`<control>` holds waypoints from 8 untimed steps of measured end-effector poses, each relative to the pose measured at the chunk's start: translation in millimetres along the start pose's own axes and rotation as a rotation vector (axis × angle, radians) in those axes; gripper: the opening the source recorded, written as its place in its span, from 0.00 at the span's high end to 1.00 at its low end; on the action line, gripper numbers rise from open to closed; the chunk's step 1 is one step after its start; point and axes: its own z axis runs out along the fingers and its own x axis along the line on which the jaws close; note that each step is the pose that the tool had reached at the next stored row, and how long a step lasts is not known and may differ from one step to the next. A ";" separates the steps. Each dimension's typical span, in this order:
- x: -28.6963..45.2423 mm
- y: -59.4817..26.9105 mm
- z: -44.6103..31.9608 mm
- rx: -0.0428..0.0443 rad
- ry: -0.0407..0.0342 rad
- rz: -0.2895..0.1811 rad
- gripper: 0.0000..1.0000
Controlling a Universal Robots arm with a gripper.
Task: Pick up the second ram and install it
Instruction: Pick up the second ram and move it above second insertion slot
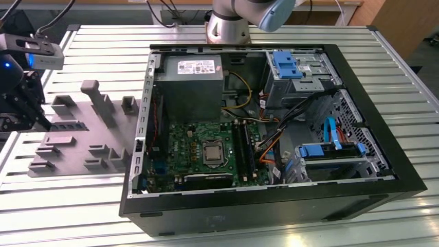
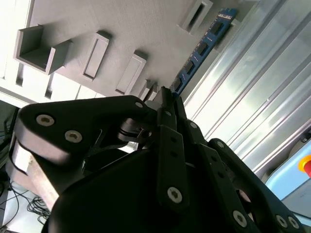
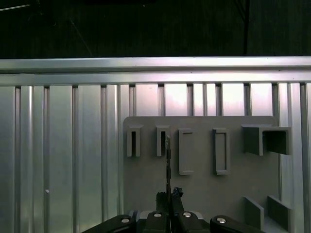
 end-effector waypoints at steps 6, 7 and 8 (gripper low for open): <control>-0.2 0.2 -10.7 0.0000 0.0000 0.000 0.86; -0.2 0.1 -11.7 0.0000 0.0000 0.000 0.86; -0.2 0.1 -11.7 0.0001 -0.0001 0.000 0.86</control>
